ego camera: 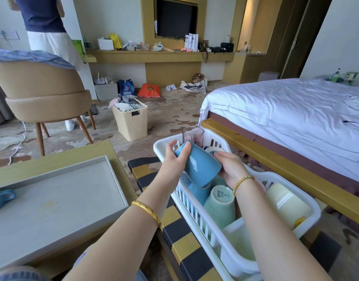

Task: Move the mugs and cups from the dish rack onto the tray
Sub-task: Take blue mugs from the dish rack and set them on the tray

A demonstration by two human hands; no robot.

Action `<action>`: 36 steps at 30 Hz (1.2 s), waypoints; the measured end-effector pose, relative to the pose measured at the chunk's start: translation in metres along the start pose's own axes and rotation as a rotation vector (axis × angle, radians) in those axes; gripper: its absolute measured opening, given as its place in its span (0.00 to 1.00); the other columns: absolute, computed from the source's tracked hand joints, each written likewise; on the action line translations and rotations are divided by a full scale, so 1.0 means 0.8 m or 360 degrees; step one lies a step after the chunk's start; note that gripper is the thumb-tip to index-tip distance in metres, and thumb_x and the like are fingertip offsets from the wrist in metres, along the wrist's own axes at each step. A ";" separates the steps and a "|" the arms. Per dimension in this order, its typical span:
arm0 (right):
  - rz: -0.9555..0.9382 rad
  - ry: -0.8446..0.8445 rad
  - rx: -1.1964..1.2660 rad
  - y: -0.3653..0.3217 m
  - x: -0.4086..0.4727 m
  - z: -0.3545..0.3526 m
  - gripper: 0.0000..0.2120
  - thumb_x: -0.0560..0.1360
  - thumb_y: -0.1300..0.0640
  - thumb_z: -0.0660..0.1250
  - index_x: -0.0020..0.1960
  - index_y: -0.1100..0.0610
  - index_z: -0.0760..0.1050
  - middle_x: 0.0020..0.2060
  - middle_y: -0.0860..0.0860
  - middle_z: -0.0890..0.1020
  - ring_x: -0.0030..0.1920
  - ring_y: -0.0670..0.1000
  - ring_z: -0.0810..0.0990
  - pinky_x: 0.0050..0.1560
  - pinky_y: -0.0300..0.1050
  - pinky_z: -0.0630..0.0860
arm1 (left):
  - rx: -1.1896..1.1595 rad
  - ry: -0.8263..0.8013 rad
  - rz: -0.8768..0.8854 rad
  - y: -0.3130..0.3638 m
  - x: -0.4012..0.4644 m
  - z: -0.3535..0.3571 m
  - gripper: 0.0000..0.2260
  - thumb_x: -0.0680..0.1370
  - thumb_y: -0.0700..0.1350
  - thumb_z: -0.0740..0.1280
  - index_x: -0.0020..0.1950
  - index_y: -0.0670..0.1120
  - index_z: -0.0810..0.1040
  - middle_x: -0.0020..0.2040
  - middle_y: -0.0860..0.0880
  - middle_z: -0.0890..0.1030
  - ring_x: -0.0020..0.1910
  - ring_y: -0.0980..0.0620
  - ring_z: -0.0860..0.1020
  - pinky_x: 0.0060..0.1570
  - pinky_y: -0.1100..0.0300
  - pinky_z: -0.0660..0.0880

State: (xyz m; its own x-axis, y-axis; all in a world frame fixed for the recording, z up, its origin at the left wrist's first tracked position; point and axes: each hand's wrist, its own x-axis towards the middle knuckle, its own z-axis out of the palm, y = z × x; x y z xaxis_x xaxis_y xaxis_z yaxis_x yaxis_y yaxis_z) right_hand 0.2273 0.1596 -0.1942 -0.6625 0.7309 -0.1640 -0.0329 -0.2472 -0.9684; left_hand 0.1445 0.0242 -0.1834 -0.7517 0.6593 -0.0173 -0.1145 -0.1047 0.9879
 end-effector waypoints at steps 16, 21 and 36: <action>-0.0673 0.0049 -0.0758 -0.029 -0.015 0.056 0.10 0.78 0.56 0.61 0.47 0.51 0.81 0.42 0.46 0.83 0.45 0.47 0.79 0.46 0.41 0.74 | 0.0090 0.0315 0.0005 0.047 -0.002 -0.037 0.32 0.74 0.54 0.67 0.70 0.47 0.53 0.58 0.47 0.70 0.51 0.52 0.75 0.51 0.54 0.76; -0.0745 -0.0214 -0.0884 -0.033 -0.018 0.131 0.09 0.77 0.59 0.62 0.51 0.54 0.81 0.37 0.42 0.81 0.36 0.41 0.76 0.43 0.39 0.74 | 0.0186 0.0428 0.0144 0.085 -0.016 -0.118 0.21 0.74 0.55 0.68 0.60 0.49 0.64 0.49 0.52 0.74 0.43 0.58 0.75 0.34 0.65 0.72; -0.0474 -0.0614 -0.1428 0.132 -0.056 0.393 0.04 0.79 0.54 0.59 0.46 0.52 0.71 0.48 0.55 0.81 0.48 0.56 0.81 0.46 0.49 0.78 | 0.0769 0.0782 -0.0012 0.058 -0.086 -0.374 0.26 0.75 0.53 0.67 0.69 0.50 0.61 0.56 0.50 0.72 0.54 0.48 0.72 0.51 0.53 0.70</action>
State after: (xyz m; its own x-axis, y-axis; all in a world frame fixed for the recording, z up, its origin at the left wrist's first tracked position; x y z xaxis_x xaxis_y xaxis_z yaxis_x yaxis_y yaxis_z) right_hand 0.0184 -0.0996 -0.2303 -0.9202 0.3907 0.0245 0.2320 0.5946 -0.7698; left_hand -0.0032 -0.2487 -0.1825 -0.9723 0.2327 0.0206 0.0960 0.3175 0.9434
